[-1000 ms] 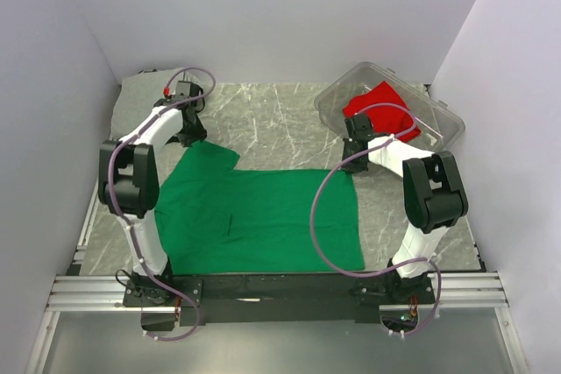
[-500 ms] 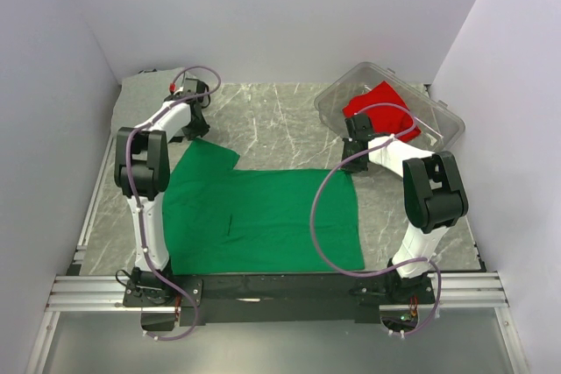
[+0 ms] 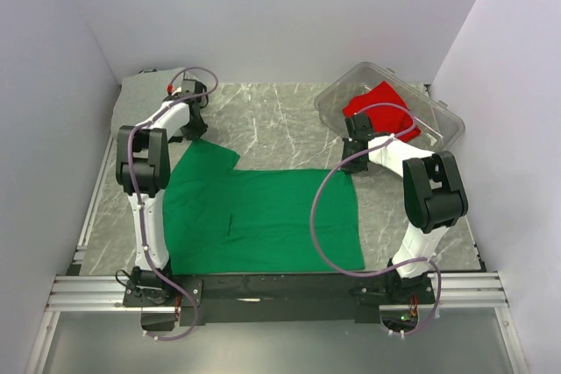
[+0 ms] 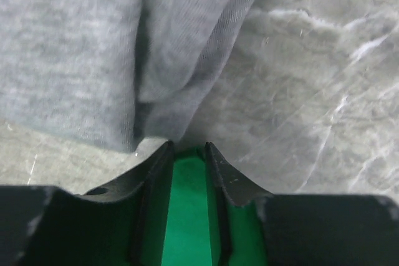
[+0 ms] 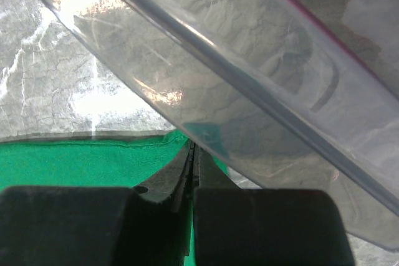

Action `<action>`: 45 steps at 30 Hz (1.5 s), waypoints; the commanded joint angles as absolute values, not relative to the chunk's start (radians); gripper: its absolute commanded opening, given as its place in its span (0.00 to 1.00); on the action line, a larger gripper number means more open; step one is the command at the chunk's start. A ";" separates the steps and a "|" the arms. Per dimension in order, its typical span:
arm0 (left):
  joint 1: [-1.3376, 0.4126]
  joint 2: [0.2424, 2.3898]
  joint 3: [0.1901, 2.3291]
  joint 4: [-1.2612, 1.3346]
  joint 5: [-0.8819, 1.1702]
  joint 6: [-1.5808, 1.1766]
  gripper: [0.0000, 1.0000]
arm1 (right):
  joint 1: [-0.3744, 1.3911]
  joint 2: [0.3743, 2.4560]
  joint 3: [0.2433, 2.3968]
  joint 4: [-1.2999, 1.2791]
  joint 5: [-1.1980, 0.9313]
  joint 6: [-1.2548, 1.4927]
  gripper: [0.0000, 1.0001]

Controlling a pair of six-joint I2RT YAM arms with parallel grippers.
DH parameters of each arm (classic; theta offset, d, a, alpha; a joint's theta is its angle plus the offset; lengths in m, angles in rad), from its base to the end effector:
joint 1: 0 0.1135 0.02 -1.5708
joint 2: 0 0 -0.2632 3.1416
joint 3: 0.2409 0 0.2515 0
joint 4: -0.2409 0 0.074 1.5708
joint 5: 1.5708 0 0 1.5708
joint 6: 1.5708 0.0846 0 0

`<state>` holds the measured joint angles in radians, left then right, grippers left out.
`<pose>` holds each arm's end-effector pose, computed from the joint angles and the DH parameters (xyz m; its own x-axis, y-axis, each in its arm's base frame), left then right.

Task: Fold and stack the t-shirts
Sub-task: Fold the tshirt

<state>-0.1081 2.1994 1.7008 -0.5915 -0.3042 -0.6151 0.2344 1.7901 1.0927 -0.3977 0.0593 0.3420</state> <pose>0.4894 -0.0276 0.1251 -0.6999 -0.4778 -0.5309 -0.5370 0.8421 -0.0499 0.3665 0.0824 0.1187 -0.8835 0.1332 -0.4491 0.0964 0.9899 0.1039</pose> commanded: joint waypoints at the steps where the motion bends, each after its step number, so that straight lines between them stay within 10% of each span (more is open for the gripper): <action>1: -0.109 2.233 1.749 -0.591 -0.292 -0.620 0.32 | 0.225 1.799 1.123 -0.410 0.061 0.336 0.00; 13: -0.109 2.235 1.714 -0.591 -0.261 -0.612 0.00 | 0.227 1.787 1.123 -0.414 0.067 0.350 0.00; 45: -0.018 2.174 1.933 -0.387 0.147 -0.549 0.00 | 0.227 1.861 1.470 -0.566 0.121 0.350 0.00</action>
